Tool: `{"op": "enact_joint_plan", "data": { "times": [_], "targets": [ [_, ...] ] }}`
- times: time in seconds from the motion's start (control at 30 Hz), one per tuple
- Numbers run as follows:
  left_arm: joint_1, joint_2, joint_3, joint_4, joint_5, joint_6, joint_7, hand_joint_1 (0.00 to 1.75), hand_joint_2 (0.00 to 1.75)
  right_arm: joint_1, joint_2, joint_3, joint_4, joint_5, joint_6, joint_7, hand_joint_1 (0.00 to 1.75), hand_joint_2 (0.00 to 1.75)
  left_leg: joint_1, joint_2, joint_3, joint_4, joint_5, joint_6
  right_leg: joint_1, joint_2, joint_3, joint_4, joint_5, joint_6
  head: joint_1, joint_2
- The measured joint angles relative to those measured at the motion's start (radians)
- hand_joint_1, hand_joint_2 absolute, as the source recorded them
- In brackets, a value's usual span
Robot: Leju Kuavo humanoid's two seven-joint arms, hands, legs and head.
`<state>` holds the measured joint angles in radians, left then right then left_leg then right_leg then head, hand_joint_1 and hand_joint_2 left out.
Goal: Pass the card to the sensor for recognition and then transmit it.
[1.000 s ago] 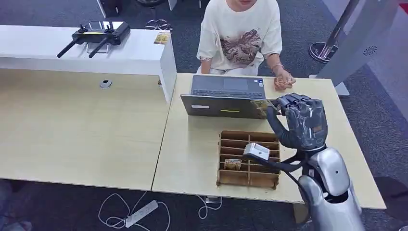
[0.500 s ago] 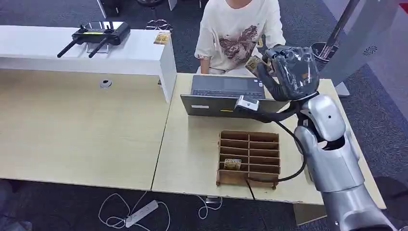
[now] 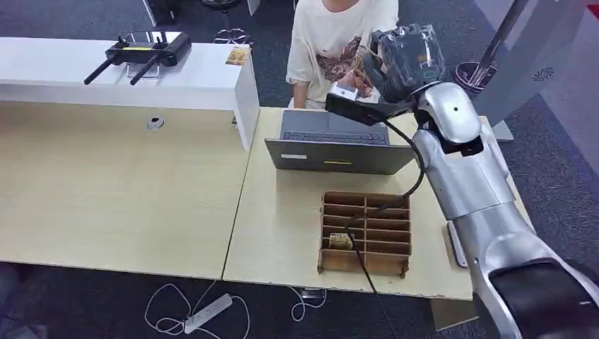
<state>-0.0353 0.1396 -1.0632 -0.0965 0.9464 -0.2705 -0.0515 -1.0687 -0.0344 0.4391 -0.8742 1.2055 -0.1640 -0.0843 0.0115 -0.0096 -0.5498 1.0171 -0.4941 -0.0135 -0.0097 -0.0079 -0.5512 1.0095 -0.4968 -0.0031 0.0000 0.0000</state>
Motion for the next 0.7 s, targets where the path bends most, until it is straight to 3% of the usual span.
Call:
{"op": "enact_joint_plan", "data": {
  "times": [0.33,0.37,0.4,0.43,0.47,0.7],
  "targets": [
    [-0.005,0.001,-0.016,0.000,-0.001,0.000,0.010,0.00,0.00,-0.100,0.063,0.000,0.267,0.015,-0.004,0.058,1.69,1.75,0.000,0.000,0.000,0.000,0.000,0.000,0.000,0.000,0.000,0.000,0.000,0.000,0.000,0.000],
    [-0.004,0.002,-0.017,0.000,-0.001,0.000,0.010,0.00,0.00,-0.105,0.065,-0.001,0.283,0.014,-0.005,0.060,1.48,1.75,0.000,0.000,0.000,0.000,0.000,0.000,0.000,0.000,0.000,0.000,0.000,0.000,0.000,0.000],
    [-0.004,0.002,-0.017,0.000,0.000,0.001,0.010,0.00,0.00,-0.108,0.067,-0.002,0.296,0.012,-0.007,0.060,0.52,1.75,0.000,0.000,0.000,0.000,0.000,0.000,0.000,0.000,0.000,0.000,0.000,0.000,0.000,0.000],
    [-0.004,0.002,-0.017,0.000,0.001,0.002,0.011,0.00,0.00,-0.111,0.068,-0.004,0.308,0.011,-0.010,0.060,0.12,1.75,0.000,0.000,0.000,0.000,0.000,0.000,0.000,0.000,0.000,0.000,0.000,0.000,0.000,0.000],
    [-0.004,0.002,-0.017,0.000,0.001,0.002,0.012,0.00,0.00,-0.113,0.070,-0.007,0.320,0.011,-0.014,0.060,0.00,1.75,0.000,0.000,0.000,0.000,0.000,0.000,0.000,0.000,0.000,0.000,0.000,0.000,0.000,0.000],
    [-0.005,0.001,-0.017,0.000,0.005,0.007,0.013,0.00,0.00,-0.116,0.074,-0.020,0.364,0.010,-0.033,0.061,0.00,1.75,0.000,0.000,0.000,0.001,0.000,0.000,0.000,0.000,0.000,0.000,0.000,0.000,0.000,0.000]
  ]
}}
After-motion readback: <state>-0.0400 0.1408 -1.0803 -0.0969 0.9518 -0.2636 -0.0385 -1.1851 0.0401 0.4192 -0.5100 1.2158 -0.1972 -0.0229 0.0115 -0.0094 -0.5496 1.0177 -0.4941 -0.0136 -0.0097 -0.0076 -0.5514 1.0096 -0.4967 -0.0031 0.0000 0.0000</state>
